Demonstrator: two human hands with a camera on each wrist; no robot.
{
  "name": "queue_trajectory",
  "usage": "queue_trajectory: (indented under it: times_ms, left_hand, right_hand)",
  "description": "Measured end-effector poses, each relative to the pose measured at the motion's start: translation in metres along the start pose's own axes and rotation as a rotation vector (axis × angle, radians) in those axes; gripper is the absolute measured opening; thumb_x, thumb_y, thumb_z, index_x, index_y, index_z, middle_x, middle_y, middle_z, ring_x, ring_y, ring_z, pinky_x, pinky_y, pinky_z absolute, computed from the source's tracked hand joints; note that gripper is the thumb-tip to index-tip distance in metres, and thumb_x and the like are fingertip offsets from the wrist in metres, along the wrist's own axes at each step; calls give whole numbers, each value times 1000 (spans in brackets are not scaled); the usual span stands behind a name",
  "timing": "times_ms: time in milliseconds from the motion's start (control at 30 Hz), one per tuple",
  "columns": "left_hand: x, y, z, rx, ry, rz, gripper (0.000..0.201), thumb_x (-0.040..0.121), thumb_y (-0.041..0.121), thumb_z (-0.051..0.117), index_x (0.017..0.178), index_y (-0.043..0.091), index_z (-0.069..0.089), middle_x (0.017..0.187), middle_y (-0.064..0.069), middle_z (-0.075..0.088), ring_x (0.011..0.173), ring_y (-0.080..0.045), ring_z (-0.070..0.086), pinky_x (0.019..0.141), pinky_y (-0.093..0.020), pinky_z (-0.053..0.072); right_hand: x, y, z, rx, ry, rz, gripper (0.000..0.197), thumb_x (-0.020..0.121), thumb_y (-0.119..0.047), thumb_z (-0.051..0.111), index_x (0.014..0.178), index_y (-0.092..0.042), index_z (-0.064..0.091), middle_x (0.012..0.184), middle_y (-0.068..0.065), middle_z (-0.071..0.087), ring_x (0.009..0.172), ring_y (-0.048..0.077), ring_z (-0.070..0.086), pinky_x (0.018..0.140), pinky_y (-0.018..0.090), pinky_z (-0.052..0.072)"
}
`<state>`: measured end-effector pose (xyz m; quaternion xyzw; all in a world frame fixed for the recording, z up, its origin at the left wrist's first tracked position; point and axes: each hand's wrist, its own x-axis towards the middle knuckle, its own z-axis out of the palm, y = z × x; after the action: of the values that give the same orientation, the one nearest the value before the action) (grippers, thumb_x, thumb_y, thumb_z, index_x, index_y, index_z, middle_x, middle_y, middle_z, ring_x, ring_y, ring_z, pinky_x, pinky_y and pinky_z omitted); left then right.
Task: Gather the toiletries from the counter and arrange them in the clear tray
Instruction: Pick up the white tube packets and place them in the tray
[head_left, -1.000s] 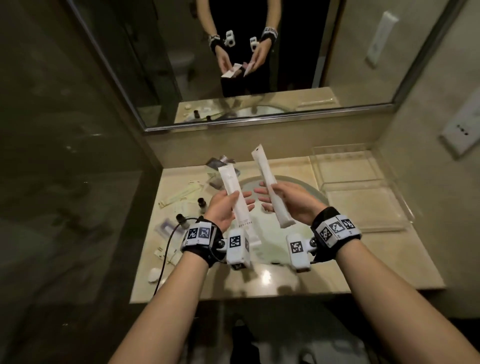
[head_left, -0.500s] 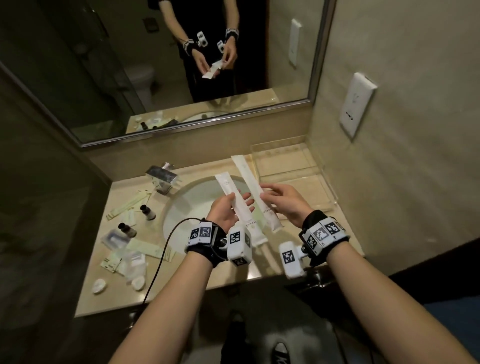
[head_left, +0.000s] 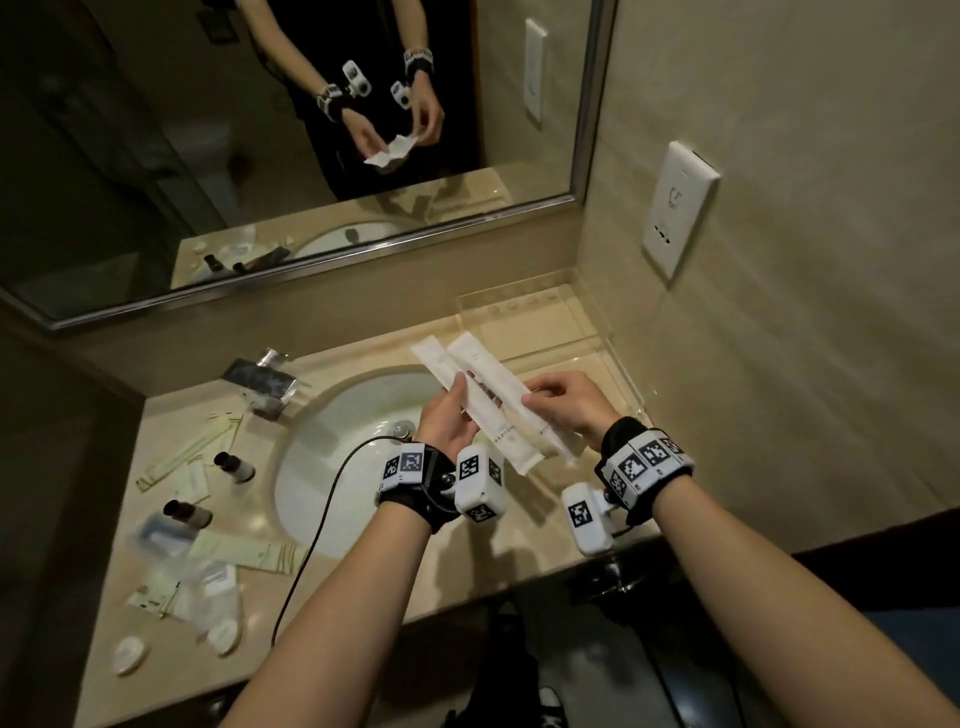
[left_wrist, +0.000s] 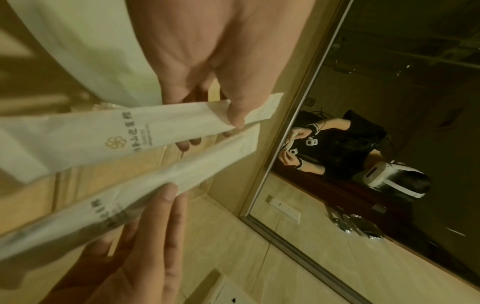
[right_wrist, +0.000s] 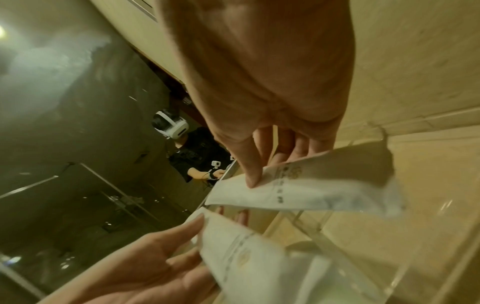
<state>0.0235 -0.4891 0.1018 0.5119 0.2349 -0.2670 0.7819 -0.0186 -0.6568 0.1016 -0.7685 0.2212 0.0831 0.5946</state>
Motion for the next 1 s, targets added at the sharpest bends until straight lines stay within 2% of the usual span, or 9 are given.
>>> queue_trajectory:
  times_ms: [100,200,300,467,600,767,867,933,1000]
  left_hand:
    - [33,5,-9,8,8,-31,22,97,25,53,106,7,62,122,-24,60,107,-36,64,97,-50,49]
    - [59,10,-20,44,106,-3,28,96,24,55,116,5,61,122,-20,62,108,-33,61,100,-49,48]
    - [78,13,-29,75,211,4,39,94,26,59,127,7,58,120,-14,63,109,-30,60,96,-45,50]
    - [96,19,-38,85,255,28,38,94,23,59,128,5,56,115,-14,63,87,-21,62,73,-34,52]
    - [107,20,-38,38,231,25,39,94,19,59,129,5,53,122,-18,62,88,-24,65,84,-38,54]
    - [118,20,-30,-32,238,22,36,94,20,59,125,3,55,123,-22,62,84,-29,70,92,-48,53]
    - [121,19,-23,-76,278,17,31,93,21,60,119,3,57,121,-24,63,97,-38,68,94,-53,52]
    - [123,19,-17,-86,310,18,32,94,22,58,120,3,57,123,-23,63,106,-38,65,95,-53,51]
    - [127,19,-11,-85,346,11,37,96,24,55,124,1,54,122,-19,62,109,-35,63,96,-50,51]
  right_hand:
    - [29,5,-15,-122,105,28,19,82,-12,69,100,-16,73,81,-3,66,78,15,61,79,30,53]
    - [57,14,-28,-301,215,32,22,81,-12,67,102,-16,72,87,2,67,83,22,64,82,35,56]
    - [81,27,-33,-512,197,46,20,86,-10,60,100,-18,72,96,5,70,86,23,64,77,26,50]
    - [110,48,-34,-723,115,71,32,85,1,50,82,-24,71,95,8,70,72,22,59,61,25,43]
    - [128,57,-30,-888,0,24,34,86,3,48,86,-21,72,101,9,70,85,26,65,76,33,54]
    - [143,66,-27,-981,-119,12,31,87,-7,49,89,-30,69,109,2,68,95,24,65,82,32,54]
    - [145,67,-27,-968,-200,-19,16,89,-27,59,101,-29,70,110,0,68,100,21,64,88,35,53]
    - [145,72,-29,-945,-254,-34,19,85,-30,68,103,-26,71,112,0,67,104,20,64,92,37,52]
    - [144,78,-31,-959,-266,-40,18,83,-28,72,101,-23,71,108,0,67,99,18,64,88,33,53]
